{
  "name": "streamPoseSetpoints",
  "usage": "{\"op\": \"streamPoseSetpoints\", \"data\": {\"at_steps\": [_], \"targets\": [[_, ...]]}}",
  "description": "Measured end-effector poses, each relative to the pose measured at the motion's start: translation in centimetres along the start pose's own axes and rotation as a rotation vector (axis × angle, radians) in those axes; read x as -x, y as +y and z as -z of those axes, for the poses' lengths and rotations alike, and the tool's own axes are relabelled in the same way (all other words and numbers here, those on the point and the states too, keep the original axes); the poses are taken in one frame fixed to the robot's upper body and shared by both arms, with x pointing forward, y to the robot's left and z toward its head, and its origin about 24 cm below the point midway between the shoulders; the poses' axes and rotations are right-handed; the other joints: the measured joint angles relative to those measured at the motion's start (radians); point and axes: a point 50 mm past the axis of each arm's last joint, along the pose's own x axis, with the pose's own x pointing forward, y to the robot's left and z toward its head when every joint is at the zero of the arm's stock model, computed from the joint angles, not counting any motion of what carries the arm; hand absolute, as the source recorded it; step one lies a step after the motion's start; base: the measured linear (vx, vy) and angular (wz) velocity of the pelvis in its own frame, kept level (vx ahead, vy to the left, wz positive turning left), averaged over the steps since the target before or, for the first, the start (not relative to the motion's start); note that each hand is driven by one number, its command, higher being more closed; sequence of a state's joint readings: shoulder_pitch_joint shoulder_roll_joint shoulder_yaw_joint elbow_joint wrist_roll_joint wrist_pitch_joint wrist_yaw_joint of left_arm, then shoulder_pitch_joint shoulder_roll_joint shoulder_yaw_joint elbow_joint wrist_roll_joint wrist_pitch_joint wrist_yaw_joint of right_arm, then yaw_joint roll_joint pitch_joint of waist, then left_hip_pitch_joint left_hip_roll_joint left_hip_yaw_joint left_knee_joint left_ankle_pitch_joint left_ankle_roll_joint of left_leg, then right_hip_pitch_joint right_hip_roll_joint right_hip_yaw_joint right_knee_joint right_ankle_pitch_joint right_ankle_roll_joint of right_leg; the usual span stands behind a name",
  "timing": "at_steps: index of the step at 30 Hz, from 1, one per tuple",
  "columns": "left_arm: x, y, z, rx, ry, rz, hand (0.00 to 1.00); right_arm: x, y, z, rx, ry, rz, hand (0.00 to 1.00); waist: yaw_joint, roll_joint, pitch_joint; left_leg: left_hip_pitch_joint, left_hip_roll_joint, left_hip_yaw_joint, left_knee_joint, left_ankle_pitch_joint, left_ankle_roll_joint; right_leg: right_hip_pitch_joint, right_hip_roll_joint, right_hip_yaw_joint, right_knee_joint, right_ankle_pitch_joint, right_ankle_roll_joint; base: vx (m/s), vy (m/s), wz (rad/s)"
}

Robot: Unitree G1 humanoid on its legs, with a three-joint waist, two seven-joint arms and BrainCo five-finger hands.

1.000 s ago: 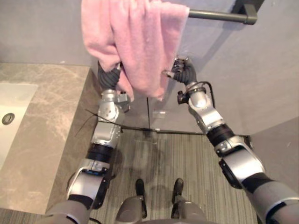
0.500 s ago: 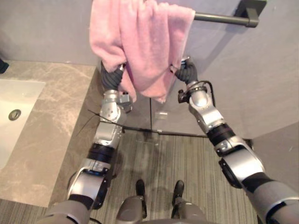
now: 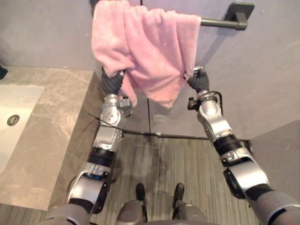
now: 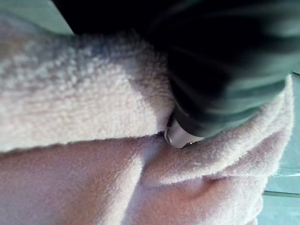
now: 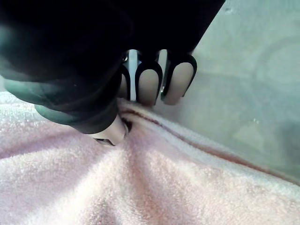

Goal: Organize washtable

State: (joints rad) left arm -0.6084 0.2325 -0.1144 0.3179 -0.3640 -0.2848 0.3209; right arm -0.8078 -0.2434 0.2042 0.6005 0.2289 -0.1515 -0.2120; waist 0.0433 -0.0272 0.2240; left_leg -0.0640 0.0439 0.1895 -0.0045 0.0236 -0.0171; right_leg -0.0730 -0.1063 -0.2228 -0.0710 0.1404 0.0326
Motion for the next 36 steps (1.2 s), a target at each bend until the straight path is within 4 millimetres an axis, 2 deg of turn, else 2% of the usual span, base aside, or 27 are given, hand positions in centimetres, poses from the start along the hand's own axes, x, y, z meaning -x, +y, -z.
{"op": "streamPoseSetpoints", "data": {"at_steps": [8, 11, 19, 29, 34, 35, 36], "targets": [[0.3, -0.7, 0.2, 0.046, 0.012, 0.018, 1.00, 1.1, -1.1, 1.0, -0.024, 0.005, 0.040, 1.00, -0.010, -0.016, -0.010, 0.015, -0.003, 0.006, -0.023, 0.007, 0.000, 0.000, 0.000, 0.008, -0.001, 0.001, 0.001, 0.00, 0.004, -0.02], [0.4, -0.8, 0.3, 0.058, 0.018, 0.022, 1.00, 1.2, -1.3, 1.1, -0.027, 0.009, 0.049, 1.00, -0.026, -0.020, -0.012, 0.018, -0.007, 0.007, -0.025, 0.007, 0.000, 0.001, -0.002, 0.009, -0.001, 0.003, 0.004, 0.00, 0.000, 0.00], [0.7, -1.8, 0.6, 0.086, 0.037, 0.047, 1.00, 1.7, -2.4, 1.8, -0.042, 0.030, 0.098, 1.00, -0.031, -0.035, -0.022, 0.020, -0.008, 0.009, -0.025, 0.007, 0.000, 0.001, -0.003, 0.013, -0.002, 0.005, 0.007, 0.00, 0.000, 0.00], [0.8, -2.2, 0.8, 0.129, 0.053, 0.053, 1.00, 1.8, -3.4, 1.9, -0.056, 0.034, 0.140, 1.00, -0.038, -0.036, -0.024, 0.025, -0.010, 0.013, -0.032, 0.009, 0.002, 0.001, -0.004, 0.019, -0.002, 0.007, 0.010, 0.00, 0.004, -0.01], [1.5, -2.3, 1.6, 0.157, 0.087, 0.038, 1.00, 2.6, -3.7, 2.5, -0.068, 0.042, 0.158, 1.00, -0.040, -0.036, -0.045, 0.025, -0.010, 0.012, -0.033, 0.010, 0.004, 0.001, -0.004, 0.018, -0.002, 0.007, 0.010, 0.00, 0.000, 0.00], [1.8, -2.1, 1.9, 0.164, 0.099, 0.029, 1.00, 2.7, -3.6, 2.6, -0.073, 0.046, 0.157, 0.00, -0.047, -0.036, -0.051, 0.025, -0.011, 0.012, -0.033, 0.010, 0.004, 0.001, -0.004, 0.018, -0.002, 0.007, 0.010, 0.00, 0.000, 0.00], [1.8, -2.1, 1.9, 0.165, 0.103, 0.027, 0.00, 2.7, -3.6, 2.7, -0.074, 0.048, 0.157, 0.00, -0.052, -0.036, -0.053, 0.025, -0.011, 0.012, -0.033, 0.010, 0.004, 0.001, -0.004, 0.019, -0.002, 0.007, 0.010, 0.00, 0.000, 0.00]]}}
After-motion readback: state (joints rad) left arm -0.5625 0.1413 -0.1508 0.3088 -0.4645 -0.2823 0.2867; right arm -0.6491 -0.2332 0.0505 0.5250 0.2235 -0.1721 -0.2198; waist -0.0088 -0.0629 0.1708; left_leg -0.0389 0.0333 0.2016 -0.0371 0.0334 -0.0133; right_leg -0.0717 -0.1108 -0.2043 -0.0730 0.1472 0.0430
